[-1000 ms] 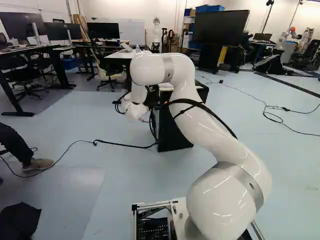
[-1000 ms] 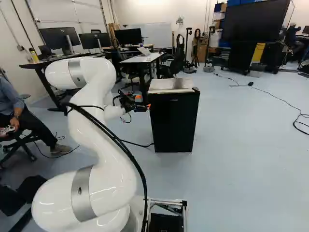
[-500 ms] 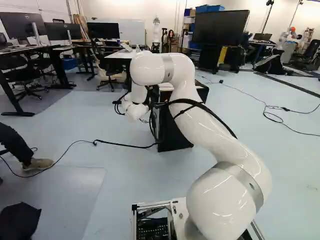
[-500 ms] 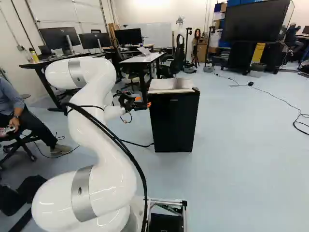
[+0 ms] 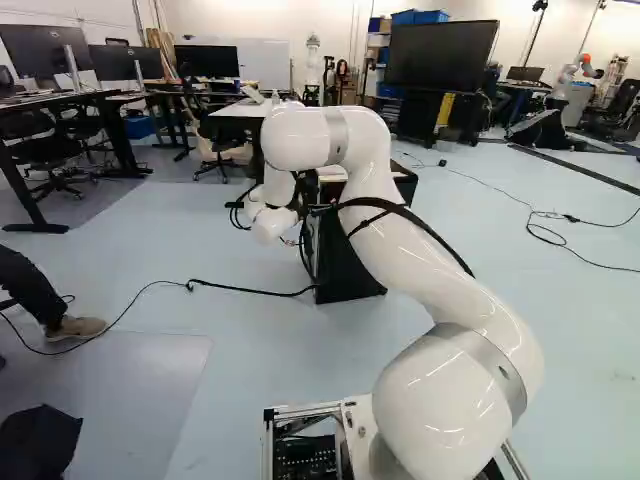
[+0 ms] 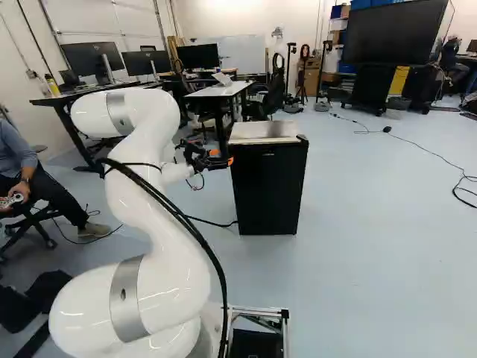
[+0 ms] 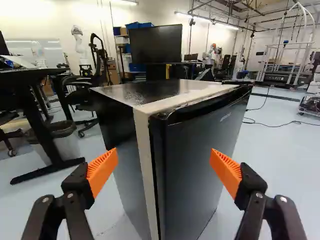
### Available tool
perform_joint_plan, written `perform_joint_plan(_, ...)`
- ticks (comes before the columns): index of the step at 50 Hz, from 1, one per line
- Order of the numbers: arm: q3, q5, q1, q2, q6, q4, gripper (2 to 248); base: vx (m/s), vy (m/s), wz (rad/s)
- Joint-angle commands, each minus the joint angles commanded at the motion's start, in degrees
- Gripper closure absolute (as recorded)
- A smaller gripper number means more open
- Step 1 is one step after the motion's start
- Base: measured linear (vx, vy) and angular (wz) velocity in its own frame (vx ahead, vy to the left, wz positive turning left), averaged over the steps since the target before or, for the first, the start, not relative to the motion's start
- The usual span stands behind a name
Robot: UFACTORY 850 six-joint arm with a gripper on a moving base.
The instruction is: Open the fridge door
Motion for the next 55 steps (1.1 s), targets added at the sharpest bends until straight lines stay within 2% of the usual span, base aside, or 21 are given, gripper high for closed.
perform_joint_plan(36,-1.5,0.0,-2.9,-0.8,0.0,0.0,3,0.000,0.000,0.000)
perform_joint_plan(55,0.5,0.0,-4.5,0.3,0.0,0.0,3,0.000,0.000,0.000)
